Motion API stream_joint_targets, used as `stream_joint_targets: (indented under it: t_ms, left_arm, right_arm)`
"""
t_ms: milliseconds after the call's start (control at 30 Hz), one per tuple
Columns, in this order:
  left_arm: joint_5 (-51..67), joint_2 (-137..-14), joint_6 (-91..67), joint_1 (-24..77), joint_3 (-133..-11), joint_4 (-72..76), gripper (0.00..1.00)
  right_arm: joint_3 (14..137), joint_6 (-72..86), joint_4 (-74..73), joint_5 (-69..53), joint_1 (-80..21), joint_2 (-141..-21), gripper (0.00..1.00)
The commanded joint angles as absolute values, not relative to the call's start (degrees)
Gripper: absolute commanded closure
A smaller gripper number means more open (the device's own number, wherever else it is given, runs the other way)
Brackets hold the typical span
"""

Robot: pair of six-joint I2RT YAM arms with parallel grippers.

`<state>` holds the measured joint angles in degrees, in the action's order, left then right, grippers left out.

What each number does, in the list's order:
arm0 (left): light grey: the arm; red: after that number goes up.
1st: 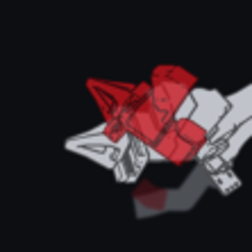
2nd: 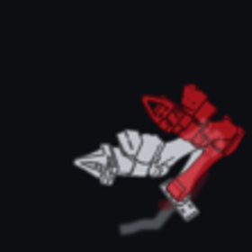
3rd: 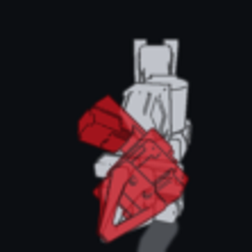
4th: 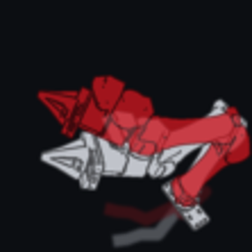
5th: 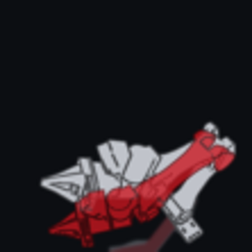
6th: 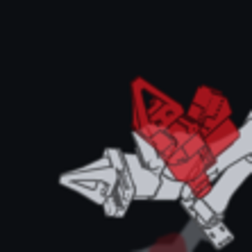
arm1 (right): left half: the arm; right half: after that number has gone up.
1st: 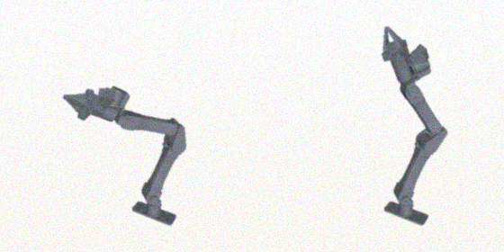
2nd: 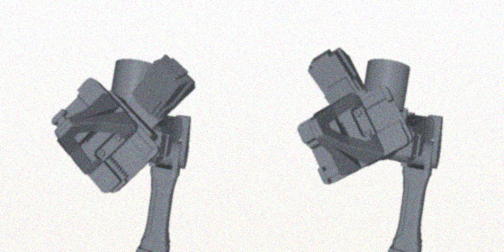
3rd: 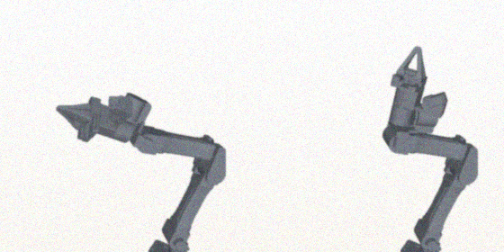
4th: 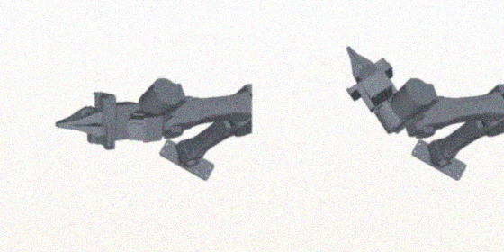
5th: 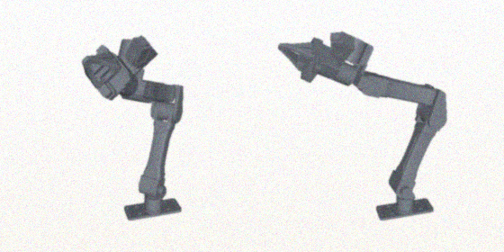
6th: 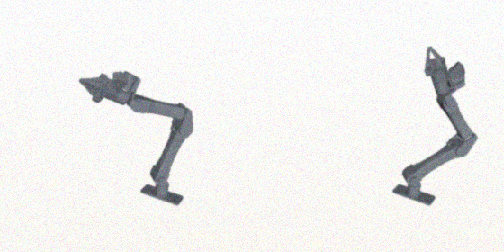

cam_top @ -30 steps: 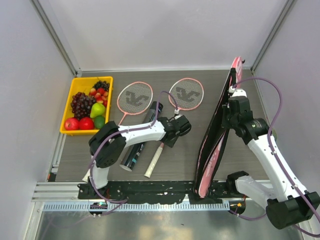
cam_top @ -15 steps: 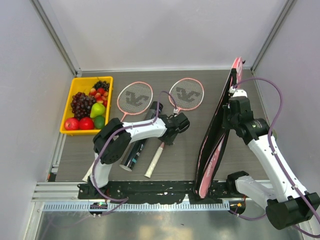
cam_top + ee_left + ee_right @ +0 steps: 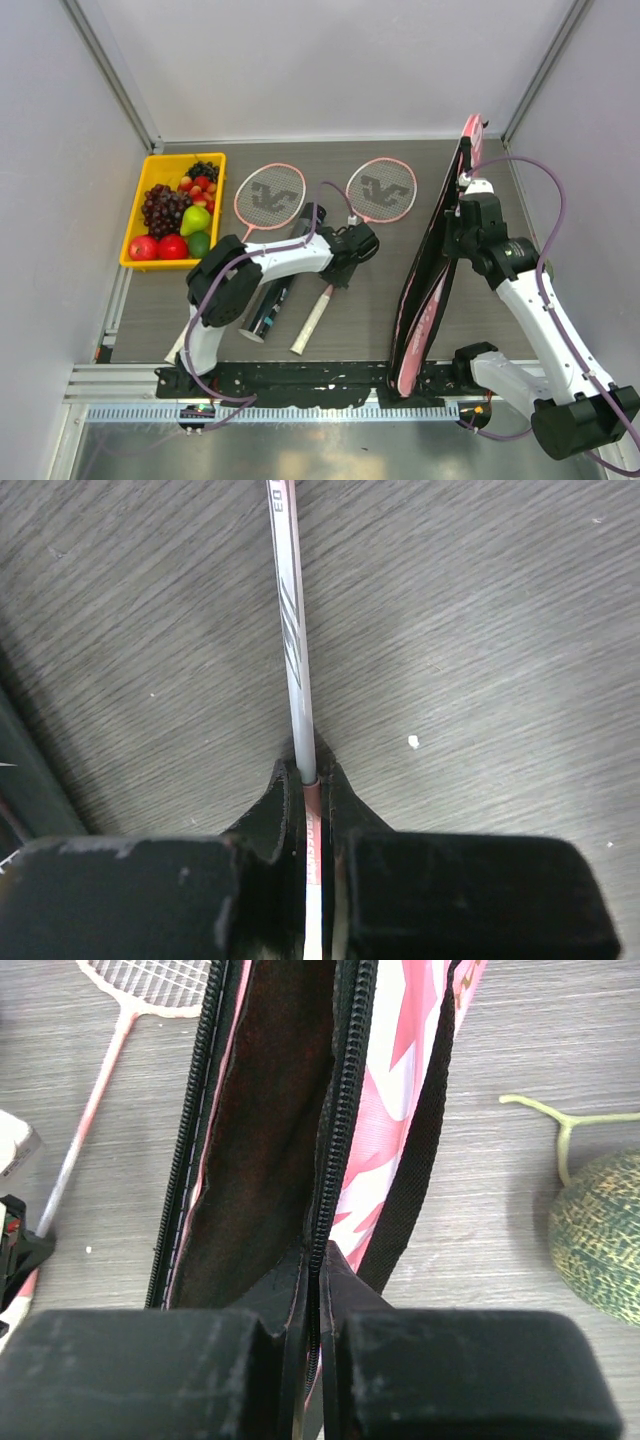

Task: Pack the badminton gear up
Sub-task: Pick up the racket from the center of the board.

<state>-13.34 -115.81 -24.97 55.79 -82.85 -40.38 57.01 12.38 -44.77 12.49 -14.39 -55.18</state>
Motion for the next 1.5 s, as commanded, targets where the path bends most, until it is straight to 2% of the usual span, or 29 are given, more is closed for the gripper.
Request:
stream_joint_targets:
  t_ms: [0, 367, 800, 1300, 1467]
  left_arm:
    - [-5.46, -110.32, -24.87, 55.11, -79.9, -36.39, 1.0]
    - [10.88, -93.35, -31.37, 51.33, -69.97, -25.94, 1.0]
    - [24.69, -87.72, -41.12, 46.15, -59.34, -10.74, 1.0]
    - [30.32, -79.55, -46.93, 41.4, -52.82, -2.82, 1.0]
    - [34.18, -76.56, -53.08, 39.29, -48.61, 5.7, 1.0]
  right_arm:
    - [54.94, 14.15, -39.73, 6.61, -14.06, -53.35, 0.95]
    - [53.44, 15.21, -38.67, 6.94, -14.15, -54.58, 0.95]
    - [53.53, 16.43, -40.87, 8.61, -13.89, -53.09, 0.95]
    - [50.89, 17.05, -37.71, 8.79, -13.8, -54.93, 0.95]
    - [51.5, 16.87, -35.86, 8.53, -13.54, -55.98, 0.95]
